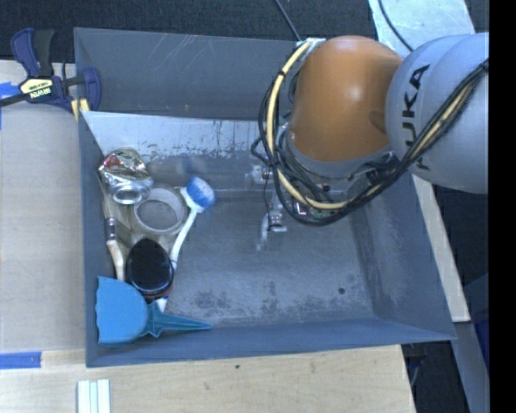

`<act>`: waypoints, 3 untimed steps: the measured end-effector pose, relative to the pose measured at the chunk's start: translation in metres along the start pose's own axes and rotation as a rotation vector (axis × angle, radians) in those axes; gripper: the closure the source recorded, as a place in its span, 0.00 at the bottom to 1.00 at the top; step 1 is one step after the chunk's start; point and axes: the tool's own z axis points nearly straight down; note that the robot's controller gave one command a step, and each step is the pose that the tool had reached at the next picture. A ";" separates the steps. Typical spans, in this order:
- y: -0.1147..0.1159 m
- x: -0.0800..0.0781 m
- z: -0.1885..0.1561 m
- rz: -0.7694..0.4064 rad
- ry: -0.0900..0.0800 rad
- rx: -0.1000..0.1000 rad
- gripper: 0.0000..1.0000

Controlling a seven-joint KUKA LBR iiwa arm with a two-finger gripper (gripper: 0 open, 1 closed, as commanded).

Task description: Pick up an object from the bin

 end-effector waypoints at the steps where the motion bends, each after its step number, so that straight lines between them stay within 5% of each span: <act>1: 0.031 -0.041 0.101 -0.229 -0.002 0.000 0.00; 2: 0.056 -0.069 0.059 -0.568 -0.009 0.001 0.00; 3: 0.076 -0.051 0.120 -0.723 -0.003 0.002 0.00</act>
Offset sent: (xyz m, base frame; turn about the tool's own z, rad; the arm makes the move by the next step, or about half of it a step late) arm 0.0693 0.0564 -0.0590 -0.5691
